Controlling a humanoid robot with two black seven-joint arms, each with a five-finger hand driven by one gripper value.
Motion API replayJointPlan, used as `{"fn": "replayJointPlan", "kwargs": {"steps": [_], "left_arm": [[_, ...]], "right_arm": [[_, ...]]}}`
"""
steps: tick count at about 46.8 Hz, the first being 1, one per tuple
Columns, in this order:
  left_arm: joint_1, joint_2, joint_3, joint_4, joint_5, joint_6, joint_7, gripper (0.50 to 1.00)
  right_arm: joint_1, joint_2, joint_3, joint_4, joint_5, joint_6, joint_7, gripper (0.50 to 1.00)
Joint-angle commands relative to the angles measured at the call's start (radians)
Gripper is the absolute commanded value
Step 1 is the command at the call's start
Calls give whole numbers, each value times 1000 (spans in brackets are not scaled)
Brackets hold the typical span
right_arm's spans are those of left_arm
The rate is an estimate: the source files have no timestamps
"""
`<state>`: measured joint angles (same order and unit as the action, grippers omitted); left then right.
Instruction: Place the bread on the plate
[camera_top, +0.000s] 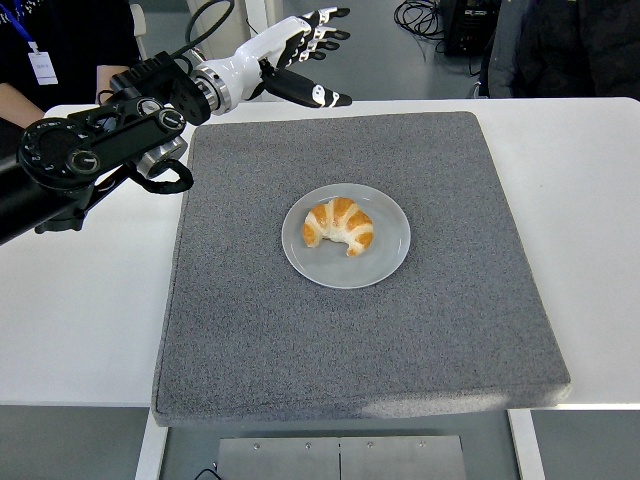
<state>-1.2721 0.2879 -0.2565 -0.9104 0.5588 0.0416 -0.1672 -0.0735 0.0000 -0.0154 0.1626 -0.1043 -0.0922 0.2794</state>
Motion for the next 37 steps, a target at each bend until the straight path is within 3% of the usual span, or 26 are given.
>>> {"fn": "replayJointPlan", "kwargs": {"steps": [1,12,24,33,37], "left_arm": [[51,-4,-68,1,-46,0,-5,924],[163,-13,-282,2,-115,4,-5,922],[227,-10,-375,4,-172,7,-8,922],[296,-9,-466,4,-186,9,-92,922],[324,-9,-481,4,-189,15,-100,922]], "right_arm": [[0,0,0,2,0,0,0,1000],[1,0,0,2,0,0,0,1000],[1,0,0,2,0,0,0,1000],[1,0,0,2,0,0,0,1000],[1,0,0,2,0,2,0,1000]]}}
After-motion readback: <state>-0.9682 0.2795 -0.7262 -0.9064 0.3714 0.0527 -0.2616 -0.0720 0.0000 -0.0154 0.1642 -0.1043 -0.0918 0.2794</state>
